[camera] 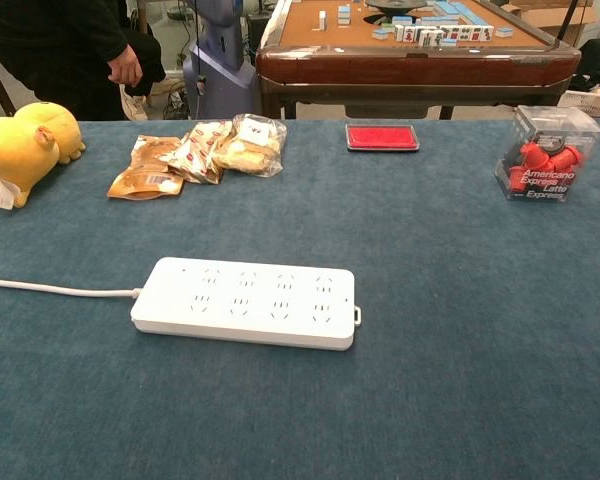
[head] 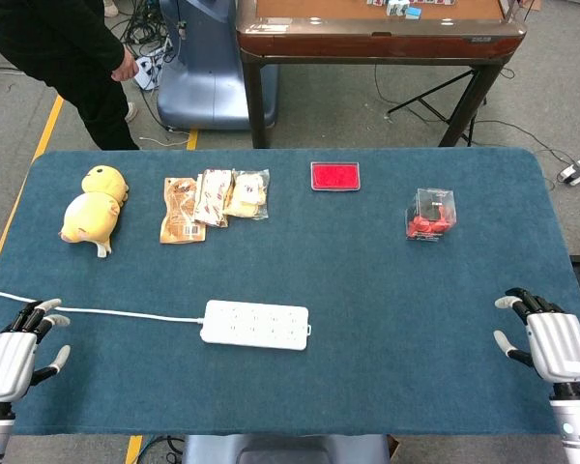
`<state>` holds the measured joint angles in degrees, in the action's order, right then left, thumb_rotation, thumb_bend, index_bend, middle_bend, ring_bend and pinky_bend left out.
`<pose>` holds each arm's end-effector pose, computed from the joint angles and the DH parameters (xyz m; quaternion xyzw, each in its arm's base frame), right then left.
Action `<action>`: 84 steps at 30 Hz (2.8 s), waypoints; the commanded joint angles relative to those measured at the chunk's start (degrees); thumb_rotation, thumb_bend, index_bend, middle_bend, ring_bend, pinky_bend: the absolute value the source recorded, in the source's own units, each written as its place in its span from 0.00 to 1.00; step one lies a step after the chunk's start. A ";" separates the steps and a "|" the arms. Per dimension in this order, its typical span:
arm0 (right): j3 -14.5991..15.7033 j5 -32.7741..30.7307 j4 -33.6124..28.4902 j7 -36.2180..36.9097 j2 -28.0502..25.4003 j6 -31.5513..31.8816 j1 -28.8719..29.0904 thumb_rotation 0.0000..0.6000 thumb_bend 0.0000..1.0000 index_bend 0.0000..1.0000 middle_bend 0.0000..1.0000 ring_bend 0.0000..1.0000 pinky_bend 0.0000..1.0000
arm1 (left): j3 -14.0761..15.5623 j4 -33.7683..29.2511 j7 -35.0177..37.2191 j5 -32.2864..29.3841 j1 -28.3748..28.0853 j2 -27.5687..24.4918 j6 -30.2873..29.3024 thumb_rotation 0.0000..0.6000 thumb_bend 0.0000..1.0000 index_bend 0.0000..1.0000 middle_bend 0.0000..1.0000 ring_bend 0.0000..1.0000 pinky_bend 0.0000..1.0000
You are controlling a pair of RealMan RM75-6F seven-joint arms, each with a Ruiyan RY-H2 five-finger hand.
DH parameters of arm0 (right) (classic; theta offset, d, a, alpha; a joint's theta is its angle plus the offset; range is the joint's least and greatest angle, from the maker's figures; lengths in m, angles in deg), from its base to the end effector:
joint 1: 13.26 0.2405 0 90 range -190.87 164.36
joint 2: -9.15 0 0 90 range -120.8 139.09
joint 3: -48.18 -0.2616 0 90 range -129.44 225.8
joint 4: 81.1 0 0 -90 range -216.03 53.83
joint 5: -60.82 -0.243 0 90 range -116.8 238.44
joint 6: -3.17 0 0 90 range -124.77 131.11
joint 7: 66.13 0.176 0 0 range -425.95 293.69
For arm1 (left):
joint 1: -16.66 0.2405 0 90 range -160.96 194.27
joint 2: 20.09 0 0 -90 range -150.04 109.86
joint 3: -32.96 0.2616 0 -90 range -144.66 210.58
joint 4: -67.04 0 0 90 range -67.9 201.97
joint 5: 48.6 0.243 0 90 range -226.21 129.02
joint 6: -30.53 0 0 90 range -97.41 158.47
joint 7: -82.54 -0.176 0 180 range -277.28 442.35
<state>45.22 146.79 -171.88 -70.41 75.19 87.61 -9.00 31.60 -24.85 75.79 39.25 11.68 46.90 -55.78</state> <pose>-0.3340 -0.2133 0.1211 0.6066 -0.3733 0.3635 0.6005 -0.3199 0.2101 0.1118 -0.6199 -0.3580 -0.3719 0.5910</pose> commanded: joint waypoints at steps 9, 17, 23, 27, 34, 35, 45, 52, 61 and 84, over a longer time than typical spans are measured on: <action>-0.12 0.31 -0.53 0.00 -0.17 0.29 0.01 1.00 0.23 0.37 0.30 0.34 0.48 | -0.06 0.84 1.19 2.19 -0.61 0.49 -0.71 1.00 0.34 0.45 0.24 0.26 0.52; -0.82 0.35 -2.55 0.88 -2.07 -0.03 0.61 1.00 0.23 0.37 0.30 0.34 0.48 | -0.58 -0.04 6.95 9.11 -6.48 -1.14 2.56 1.00 0.34 0.36 0.60 0.72 0.94; -1.26 0.56 -5.35 4.33 -4.78 -0.23 0.90 1.00 0.23 0.37 0.30 0.34 0.48 | -0.76 -4.23 4.32 9.72 -13.09 -3.98 12.85 1.00 0.36 0.36 1.00 0.97 1.00; -1.78 -0.34 -6.34 3.75 -5.45 0.01 0.83 1.00 0.23 0.37 0.30 0.34 0.48 | -0.32 -5.05 3.21 10.59 -17.62 -3.74 19.69 1.00 0.44 0.35 1.00 0.98 1.00; -2.10 -2.21 -6.47 2.50 -5.49 -1.18 1.13 1.00 0.23 0.37 0.30 0.34 0.48 | -0.51 -4.27 1.64 10.84 -22.82 -0.70 25.96 1.00 0.57 0.33 1.00 0.99 1.00; -2.15 -2.35 -6.48 2.41 -5.48 -1.25 1.16 1.00 0.23 0.37 0.30 0.34 0.48 | -0.55 -4.16 1.57 10.79 -23.16 -0.50 26.29 1.00 0.58 0.33 1.00 0.99 1.00; -2.71 -3.39 -7.09 2.03 -5.49 -1.75 1.58 1.00 0.23 0.37 0.30 0.34 0.48 | 0.66 -2.33 0.23 11.09 -27.62 2.28 31.03 1.00 0.68 0.32 1.00 0.99 1.00; -2.89 -3.39 -7.42 1.71 -5.30 -1.58 1.74 1.00 0.23 0.37 0.30 0.34 0.48 | 1.61 -1.76 -0.42 10.27 -28.72 3.30 31.91 1.00 0.68 0.31 1.00 0.99 1.00; -2.56 -3.52 -7.50 0.83 -5.01 -1.51 1.55 1.00 0.23 0.37 0.30 0.34 0.48 | 2.14 -0.76 -1.12 9.08 -29.67 4.61 32.13 1.00 0.68 0.30 1.00 0.99 1.00; -2.17 -4.02 -5.42 1.35 -3.78 -1.32 0.98 1.00 0.23 0.37 0.30 0.34 0.48 | 2.49 2.02 -6.33 4.68 -31.51 9.21 33.62 1.00 0.68 0.28 1.00 0.99 1.00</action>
<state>43.04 142.79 -177.33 -69.08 71.39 86.31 -8.02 33.98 -23.16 69.88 43.94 -19.78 55.92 -22.07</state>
